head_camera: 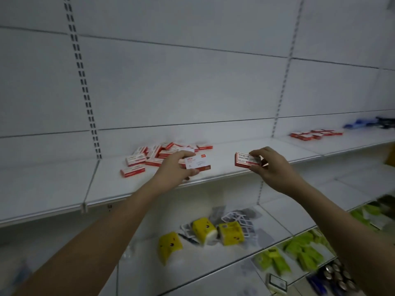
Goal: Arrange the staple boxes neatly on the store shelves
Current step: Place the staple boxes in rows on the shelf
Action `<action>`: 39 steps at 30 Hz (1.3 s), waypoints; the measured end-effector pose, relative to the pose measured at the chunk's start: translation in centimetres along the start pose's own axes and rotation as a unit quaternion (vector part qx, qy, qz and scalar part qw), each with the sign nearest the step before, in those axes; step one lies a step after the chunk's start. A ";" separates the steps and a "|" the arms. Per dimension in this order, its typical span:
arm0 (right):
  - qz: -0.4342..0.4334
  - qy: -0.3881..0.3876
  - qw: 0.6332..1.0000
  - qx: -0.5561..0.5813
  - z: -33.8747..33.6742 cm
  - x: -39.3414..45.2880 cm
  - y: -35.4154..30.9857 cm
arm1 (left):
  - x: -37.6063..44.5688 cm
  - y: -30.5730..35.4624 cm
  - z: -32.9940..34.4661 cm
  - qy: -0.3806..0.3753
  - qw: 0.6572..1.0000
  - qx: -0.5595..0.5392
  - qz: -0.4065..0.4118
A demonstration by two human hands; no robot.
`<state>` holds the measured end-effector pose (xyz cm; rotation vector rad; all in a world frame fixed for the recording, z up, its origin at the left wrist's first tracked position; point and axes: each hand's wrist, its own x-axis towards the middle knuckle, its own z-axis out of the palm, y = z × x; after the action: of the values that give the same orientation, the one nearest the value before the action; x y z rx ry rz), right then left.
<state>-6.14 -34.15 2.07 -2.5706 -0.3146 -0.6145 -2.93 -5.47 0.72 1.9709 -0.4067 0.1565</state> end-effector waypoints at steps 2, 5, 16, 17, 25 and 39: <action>0.007 0.010 1.000 -0.006 -2.3 -1.2 2.0 | 0.1 1.9 2.5 -0.014 1.000 0.011 0.006; 0.007 0.014 1.000 -0.012 -5.8 -3.2 5.4 | 0.2 5.0 6.8 -0.034 0.999 0.026 0.014; 0.043 0.030 0.999 -0.015 -20.8 -12.0 21.1 | 1.5 16.2 27.4 -0.062 0.997 -0.039 0.036; 0.048 0.033 0.998 -0.015 -22.0 -12.6 22.4 | 1.8 16.9 29.0 -0.066 0.996 -0.044 0.037; 0.076 0.053 0.996 -0.015 -27.4 -15.1 32.2 | 5.4 20.9 39.1 -0.110 0.992 -0.037 0.045; 0.106 0.017 0.994 -0.034 -29.3 -7.2 51.1 | 21.5 20.7 55.6 -0.131 0.989 -0.051 0.038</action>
<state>-6.67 -93.49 1.56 -2.6108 -0.0073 -0.5973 5.79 -68.01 1.13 1.8801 -0.6486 -0.0742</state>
